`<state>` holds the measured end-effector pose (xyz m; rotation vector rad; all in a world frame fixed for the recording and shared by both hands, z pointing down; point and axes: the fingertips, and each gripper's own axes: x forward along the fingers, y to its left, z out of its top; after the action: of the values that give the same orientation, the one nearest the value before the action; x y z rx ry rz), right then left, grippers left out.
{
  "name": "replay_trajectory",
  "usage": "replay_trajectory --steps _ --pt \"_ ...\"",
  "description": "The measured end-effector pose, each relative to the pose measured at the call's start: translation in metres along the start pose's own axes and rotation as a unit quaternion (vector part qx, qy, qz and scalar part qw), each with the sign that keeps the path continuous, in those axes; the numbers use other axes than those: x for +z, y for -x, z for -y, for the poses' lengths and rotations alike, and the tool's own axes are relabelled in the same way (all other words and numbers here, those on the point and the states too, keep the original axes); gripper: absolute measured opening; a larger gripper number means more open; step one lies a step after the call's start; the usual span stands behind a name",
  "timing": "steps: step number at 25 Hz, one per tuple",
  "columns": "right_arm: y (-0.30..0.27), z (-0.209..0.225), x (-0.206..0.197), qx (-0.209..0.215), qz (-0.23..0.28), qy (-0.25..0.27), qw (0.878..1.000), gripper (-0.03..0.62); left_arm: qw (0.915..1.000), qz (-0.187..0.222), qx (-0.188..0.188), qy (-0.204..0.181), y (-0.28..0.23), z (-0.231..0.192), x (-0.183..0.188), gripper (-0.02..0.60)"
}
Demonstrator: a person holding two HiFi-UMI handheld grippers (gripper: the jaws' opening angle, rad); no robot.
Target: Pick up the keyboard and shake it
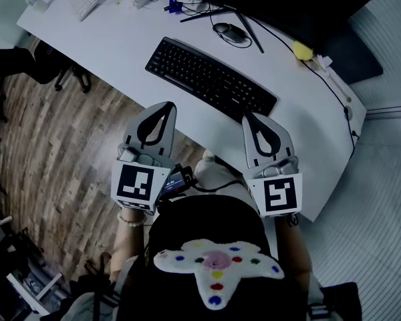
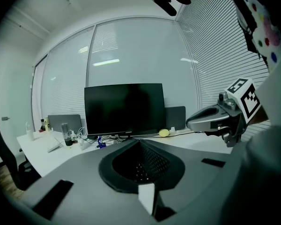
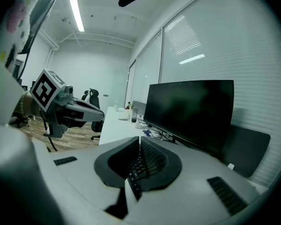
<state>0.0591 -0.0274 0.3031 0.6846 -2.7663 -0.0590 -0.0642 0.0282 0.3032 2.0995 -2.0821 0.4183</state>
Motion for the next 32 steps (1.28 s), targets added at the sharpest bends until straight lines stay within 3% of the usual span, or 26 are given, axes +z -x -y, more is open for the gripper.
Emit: replay_trajectory --steps 8,16,19,26,32 --pt "-0.016 0.012 -0.011 -0.011 -0.019 -0.020 1.000 0.035 0.9997 -0.024 -0.010 -0.004 -0.030 -0.029 -0.007 0.015" --pt "-0.043 0.016 -0.018 -0.047 -0.043 -0.046 0.997 0.035 0.9925 -0.067 -0.072 0.073 -0.068 -0.080 -0.039 0.024" --pt "-0.054 0.018 -0.019 -0.064 -0.052 -0.056 0.995 0.035 0.9859 -0.087 -0.089 0.112 -0.085 -0.103 -0.056 0.120" --pt "-0.080 0.013 -0.024 -0.094 -0.079 -0.070 0.990 0.035 0.9652 -0.159 -0.153 0.141 -0.127 -0.146 -0.103 0.176" --pt "-0.096 0.007 -0.038 -0.114 -0.119 -0.077 0.983 0.035 0.9351 -0.217 -0.214 0.180 -0.160 -0.165 -0.138 0.223"
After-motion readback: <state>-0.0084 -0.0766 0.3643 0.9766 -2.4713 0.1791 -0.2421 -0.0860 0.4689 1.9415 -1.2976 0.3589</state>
